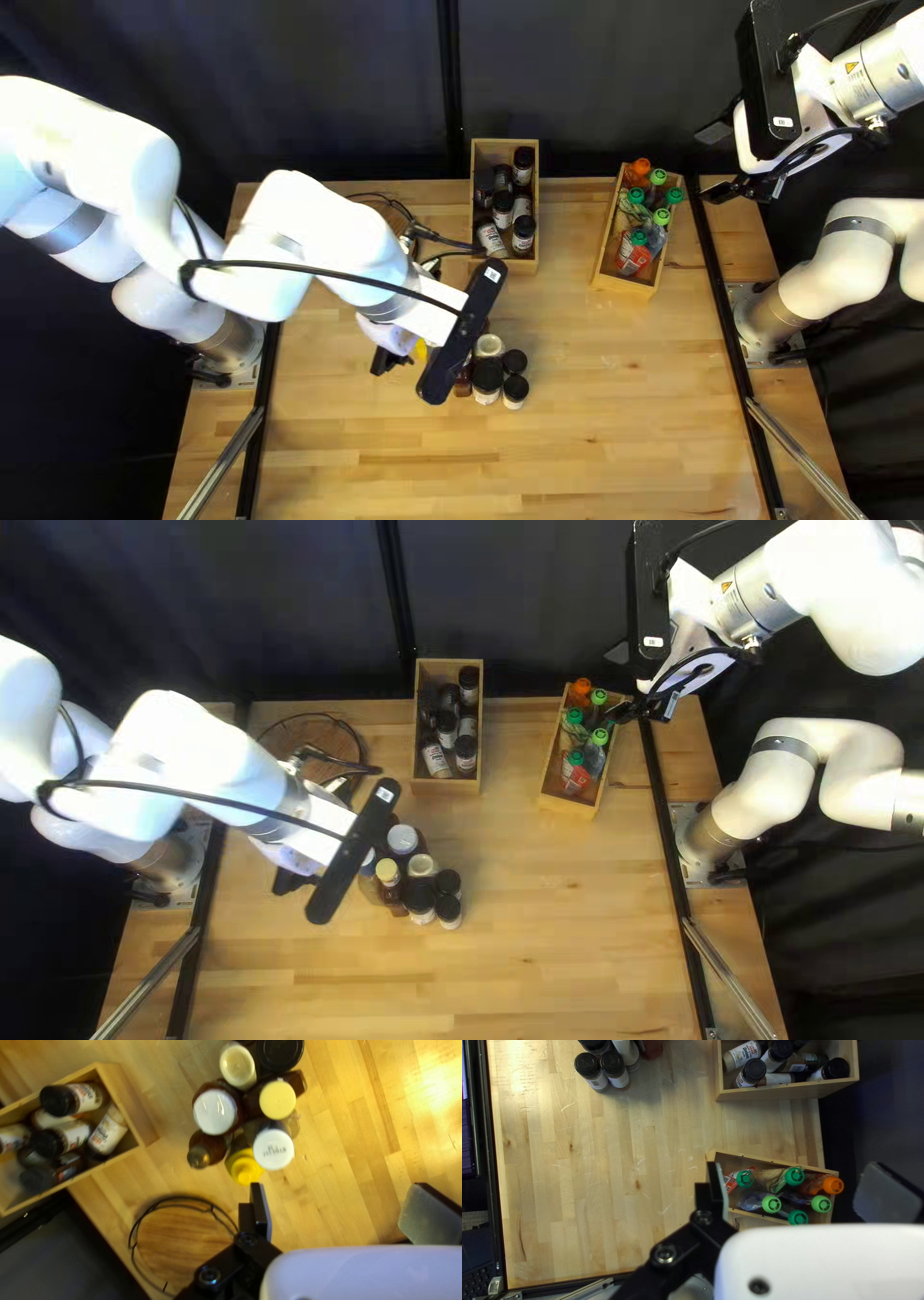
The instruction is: Separate condiments, baby food and spices and place it in 3 different racks/containers
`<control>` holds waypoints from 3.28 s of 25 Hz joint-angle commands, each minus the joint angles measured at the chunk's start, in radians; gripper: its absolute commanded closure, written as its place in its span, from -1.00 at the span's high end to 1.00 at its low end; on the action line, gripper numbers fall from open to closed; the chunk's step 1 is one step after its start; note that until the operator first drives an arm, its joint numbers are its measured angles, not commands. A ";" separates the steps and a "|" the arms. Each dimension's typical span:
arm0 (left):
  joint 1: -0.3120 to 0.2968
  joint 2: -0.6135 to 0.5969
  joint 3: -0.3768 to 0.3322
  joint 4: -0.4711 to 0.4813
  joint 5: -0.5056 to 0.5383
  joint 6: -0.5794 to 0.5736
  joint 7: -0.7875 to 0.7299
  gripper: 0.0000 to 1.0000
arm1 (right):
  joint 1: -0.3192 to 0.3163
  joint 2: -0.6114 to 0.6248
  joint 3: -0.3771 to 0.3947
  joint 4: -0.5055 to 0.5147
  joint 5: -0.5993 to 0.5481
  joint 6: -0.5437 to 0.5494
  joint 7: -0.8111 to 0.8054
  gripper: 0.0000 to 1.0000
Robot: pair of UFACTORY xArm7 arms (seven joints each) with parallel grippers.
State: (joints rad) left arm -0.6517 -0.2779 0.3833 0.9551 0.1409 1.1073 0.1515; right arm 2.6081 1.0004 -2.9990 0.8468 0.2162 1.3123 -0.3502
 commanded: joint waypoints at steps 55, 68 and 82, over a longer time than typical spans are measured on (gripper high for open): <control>0.246 -0.441 -0.004 -0.154 0.295 0.422 -0.320 -1.00 | 0.000 0.000 0.000 0.000 0.000 0.000 0.000 1.00; 0.395 -0.416 0.184 -0.198 0.421 0.234 -0.403 -1.00 | 0.000 0.000 0.000 0.000 0.000 0.000 0.000 1.00; 0.465 -0.330 0.336 -0.216 0.404 0.079 -0.554 -1.00 | 0.000 0.000 0.000 0.000 0.000 0.000 0.000 1.00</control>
State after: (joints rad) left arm -0.1881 -0.6241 0.6909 0.7355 0.5590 1.2094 -0.3923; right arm 2.6081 1.0003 -2.9990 0.8468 0.2162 1.3123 -0.3502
